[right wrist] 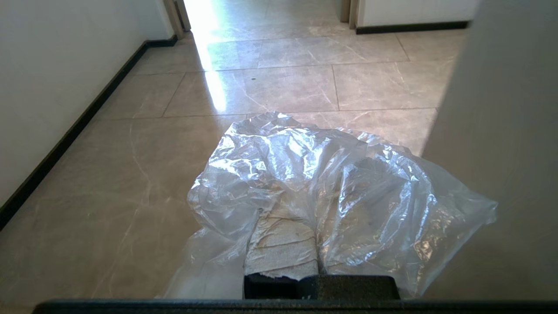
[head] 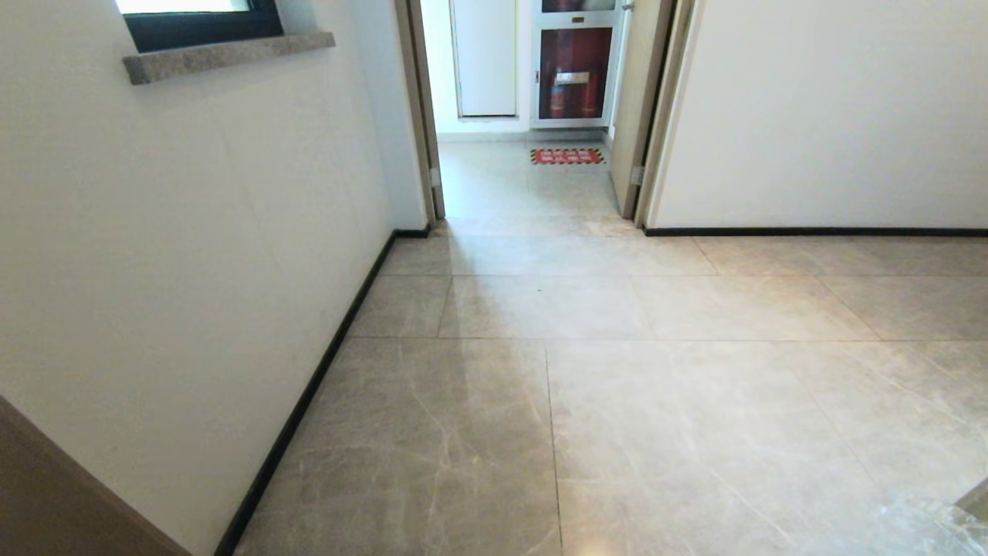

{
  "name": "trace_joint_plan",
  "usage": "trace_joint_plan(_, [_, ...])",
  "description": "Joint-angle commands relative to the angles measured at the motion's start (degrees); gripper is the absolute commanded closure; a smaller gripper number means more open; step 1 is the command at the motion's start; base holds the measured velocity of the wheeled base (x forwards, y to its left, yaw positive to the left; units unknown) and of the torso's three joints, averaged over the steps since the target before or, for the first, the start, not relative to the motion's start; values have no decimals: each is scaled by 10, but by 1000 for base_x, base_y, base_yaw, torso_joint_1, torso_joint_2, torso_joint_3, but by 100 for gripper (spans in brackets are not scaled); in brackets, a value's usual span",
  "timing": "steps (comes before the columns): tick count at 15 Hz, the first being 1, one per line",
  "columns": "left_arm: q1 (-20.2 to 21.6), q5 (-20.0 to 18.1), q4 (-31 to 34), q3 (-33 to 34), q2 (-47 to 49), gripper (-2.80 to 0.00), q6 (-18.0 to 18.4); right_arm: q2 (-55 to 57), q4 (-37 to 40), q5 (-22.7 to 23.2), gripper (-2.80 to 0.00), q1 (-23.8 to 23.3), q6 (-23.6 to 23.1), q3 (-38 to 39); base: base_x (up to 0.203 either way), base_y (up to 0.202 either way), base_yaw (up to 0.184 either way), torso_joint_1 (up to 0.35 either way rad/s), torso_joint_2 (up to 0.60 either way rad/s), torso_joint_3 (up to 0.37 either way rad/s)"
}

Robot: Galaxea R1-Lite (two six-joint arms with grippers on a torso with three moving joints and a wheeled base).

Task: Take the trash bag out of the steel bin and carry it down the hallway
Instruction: Put the trash bag at the door

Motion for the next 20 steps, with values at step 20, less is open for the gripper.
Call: trace_joint_plan(20, [0, 0, 0, 0, 0, 0, 0, 1, -1, 0, 0, 0, 0, 1, 194, 0, 1, 3, 2, 2])
